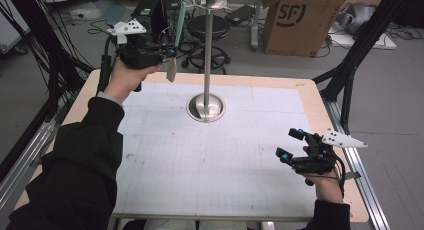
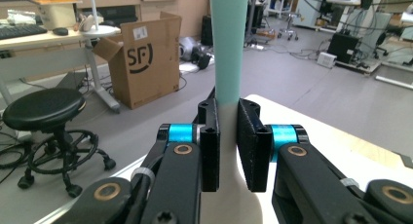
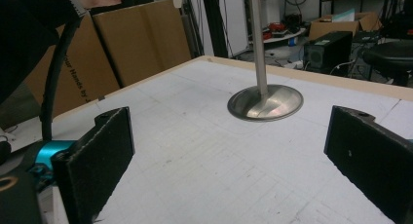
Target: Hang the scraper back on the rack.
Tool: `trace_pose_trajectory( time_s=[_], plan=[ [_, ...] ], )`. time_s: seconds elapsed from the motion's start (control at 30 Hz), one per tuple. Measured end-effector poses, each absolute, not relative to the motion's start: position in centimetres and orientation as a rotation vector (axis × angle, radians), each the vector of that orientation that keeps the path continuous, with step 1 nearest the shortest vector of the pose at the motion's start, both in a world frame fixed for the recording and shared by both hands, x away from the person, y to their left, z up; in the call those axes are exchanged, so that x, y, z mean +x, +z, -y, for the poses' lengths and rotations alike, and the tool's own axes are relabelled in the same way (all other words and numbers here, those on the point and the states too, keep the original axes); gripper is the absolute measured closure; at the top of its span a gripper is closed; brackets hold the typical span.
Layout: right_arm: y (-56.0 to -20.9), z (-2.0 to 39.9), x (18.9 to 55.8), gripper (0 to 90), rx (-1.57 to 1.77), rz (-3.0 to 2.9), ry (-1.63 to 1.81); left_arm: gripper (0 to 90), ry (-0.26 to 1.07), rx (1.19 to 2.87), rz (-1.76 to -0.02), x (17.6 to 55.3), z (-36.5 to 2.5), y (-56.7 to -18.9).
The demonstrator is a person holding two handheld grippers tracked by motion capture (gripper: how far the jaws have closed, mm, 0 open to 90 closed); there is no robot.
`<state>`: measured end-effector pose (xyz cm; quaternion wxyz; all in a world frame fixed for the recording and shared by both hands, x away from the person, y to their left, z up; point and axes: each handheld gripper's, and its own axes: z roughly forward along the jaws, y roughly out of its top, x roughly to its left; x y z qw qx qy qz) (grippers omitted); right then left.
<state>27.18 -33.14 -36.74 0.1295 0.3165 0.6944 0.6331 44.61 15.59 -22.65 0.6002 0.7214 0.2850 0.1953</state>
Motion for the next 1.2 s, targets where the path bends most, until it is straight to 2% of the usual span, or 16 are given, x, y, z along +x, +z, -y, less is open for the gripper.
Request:
trace_pose_trajectory(
  time_s=[0.37,0.4,0.5,0.7,0.8,0.83,0.87,0.9,0.97,1.03,1.07,1.2],
  plan=[
    [-36.9,33.3,27.3,2.9,0.926,-2.014,1.839,79.0,0.470,1.689,-0.668,44.8,-14.7,-23.1],
    [-36.9,33.2,27.2,2.9,0.927,-2.016,1.839,76.3,0.474,1.692,-0.673,44.8,-14.5,-23.2],
    [-36.8,33.2,27.2,2.9,0.928,-2.018,1.841,60.4,0.481,1.697,-0.670,44.6,-14.0,-23.6],
    [-36.8,33.3,27.0,2.9,0.924,-2.017,1.836,50.1,0.458,1.692,-0.613,43.5,-14.0,-24.9],
    [-36.9,33.4,27.0,2.9,0.933,-2.020,1.833,42.1,0.439,1.688,-0.550,42.5,-14.3,-26.1],
    [-36.9,33.4,27.0,2.9,0.930,-2.021,1.830,36.1,0.407,1.681,-0.527,42.2,-14.5,-26.5],
    [-36.9,33.4,26.9,2.9,0.934,-2.020,1.830,26.0,0.379,1.665,-0.519,41.9,-14.6,-27.0],
    [-36.9,33.4,26.8,2.9,0.933,-2.017,1.830,21.9,0.375,1.662,-0.515,41.6,-14.8,-27.2],
    [-36.7,33.4,26.6,2.9,0.928,-2.012,1.827,20.0,0.366,1.641,-0.474,40.5,-15.3,-28.2],
    [-36.6,33.4,26.3,2.9,0.924,-2.006,1.834,13.1,0.341,1.651,-0.448,39.6,-15.7,-28.7],
    [-36.4,33.4,26.2,2.9,0.922,-1.998,1.848,12.5,0.327,1.660,-0.426,39.1,-15.9,-28.9],
    [-35.7,33.2,25.8,3.0,0.900,-1.987,1.829,7.6,0.366,1.662,-0.363,36.8,-17.3,-29.3]
  ],
)
